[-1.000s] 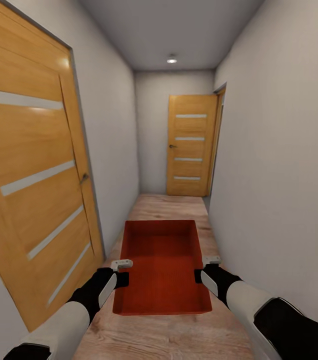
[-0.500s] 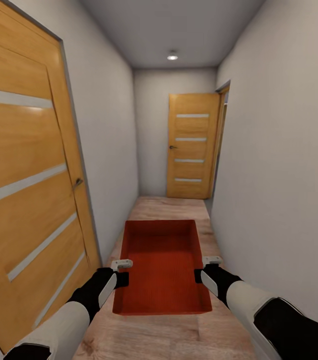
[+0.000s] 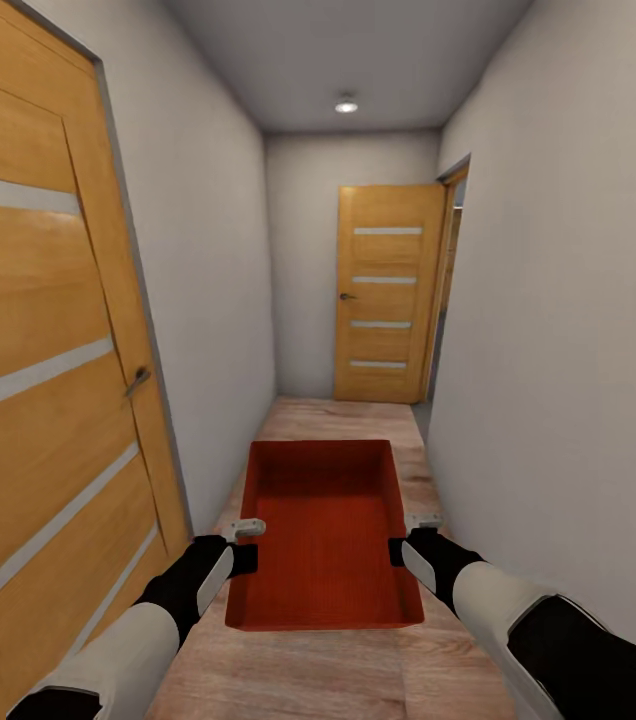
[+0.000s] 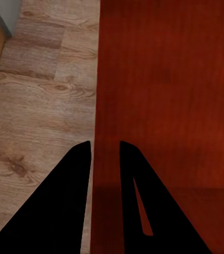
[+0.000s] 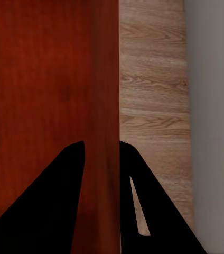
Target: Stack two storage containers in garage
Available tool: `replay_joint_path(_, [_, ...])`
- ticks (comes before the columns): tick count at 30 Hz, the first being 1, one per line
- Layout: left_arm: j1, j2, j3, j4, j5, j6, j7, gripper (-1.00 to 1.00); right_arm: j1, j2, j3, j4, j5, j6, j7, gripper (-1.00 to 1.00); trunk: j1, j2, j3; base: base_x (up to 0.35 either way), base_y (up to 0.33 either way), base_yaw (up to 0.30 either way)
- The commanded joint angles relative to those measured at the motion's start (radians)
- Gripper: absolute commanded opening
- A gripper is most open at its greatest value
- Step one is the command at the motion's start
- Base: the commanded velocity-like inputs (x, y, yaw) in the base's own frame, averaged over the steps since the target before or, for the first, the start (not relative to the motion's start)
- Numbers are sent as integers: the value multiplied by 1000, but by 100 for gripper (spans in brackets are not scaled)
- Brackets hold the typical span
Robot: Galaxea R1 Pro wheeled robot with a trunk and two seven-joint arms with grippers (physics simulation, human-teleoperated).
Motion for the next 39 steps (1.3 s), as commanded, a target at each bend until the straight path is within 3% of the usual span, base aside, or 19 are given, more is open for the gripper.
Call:
replay_joint_path(1, [0,2,-15,8,-11,8,15,-100,-2,-2,18,-5,25,7,-9,-100,1,-2,-2,322,0,0])
replay_joint_path(39, [0,2,-15,7,-11,8,15,-100,-2,-1,18,-5,25,7,-9,-100,1,-2,-2,322,0,0])
